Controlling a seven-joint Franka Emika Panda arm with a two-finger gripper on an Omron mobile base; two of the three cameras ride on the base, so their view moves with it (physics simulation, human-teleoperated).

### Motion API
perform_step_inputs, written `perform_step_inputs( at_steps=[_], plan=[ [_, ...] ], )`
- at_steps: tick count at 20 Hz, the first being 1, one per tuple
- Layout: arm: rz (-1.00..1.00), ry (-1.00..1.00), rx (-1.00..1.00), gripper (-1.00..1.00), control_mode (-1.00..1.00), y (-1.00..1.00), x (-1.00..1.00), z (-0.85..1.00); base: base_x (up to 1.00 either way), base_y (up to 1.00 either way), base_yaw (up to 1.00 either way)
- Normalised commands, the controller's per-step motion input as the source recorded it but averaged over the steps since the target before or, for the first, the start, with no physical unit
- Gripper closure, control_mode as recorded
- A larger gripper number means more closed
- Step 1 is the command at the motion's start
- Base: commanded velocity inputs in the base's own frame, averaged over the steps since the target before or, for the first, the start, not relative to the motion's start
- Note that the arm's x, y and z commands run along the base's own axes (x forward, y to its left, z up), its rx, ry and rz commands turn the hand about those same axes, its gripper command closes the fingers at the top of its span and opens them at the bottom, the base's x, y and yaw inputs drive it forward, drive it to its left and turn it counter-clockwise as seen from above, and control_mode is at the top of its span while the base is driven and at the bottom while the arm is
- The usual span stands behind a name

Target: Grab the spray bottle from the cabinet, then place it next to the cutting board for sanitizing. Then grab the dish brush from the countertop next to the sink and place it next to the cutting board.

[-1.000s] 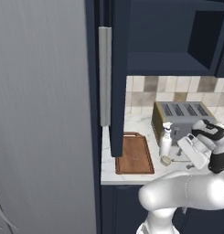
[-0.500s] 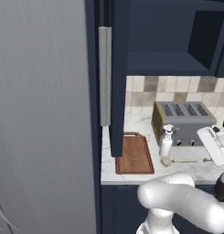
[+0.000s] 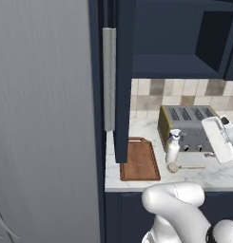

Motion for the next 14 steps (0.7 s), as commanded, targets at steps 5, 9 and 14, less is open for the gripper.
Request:
perform_step_inputs(
  at_steps=[5, 9, 14],
  plan=[
    [0.00, -0.08, 0.00, -1.00, -1.00, 0.88, -0.02, 0.96, 0.00, 0.00, 0.00],
    [0.00, -0.13, 0.00, -1.00, -1.00, 0.42, -0.34, 0.83, 0.00, 0.00, 0.00],
    [0.04, -0.12, 0.00, -1.00, -1.00, 0.19, -0.66, 0.75, 0.00, 0.00, 0.00]
  ],
)
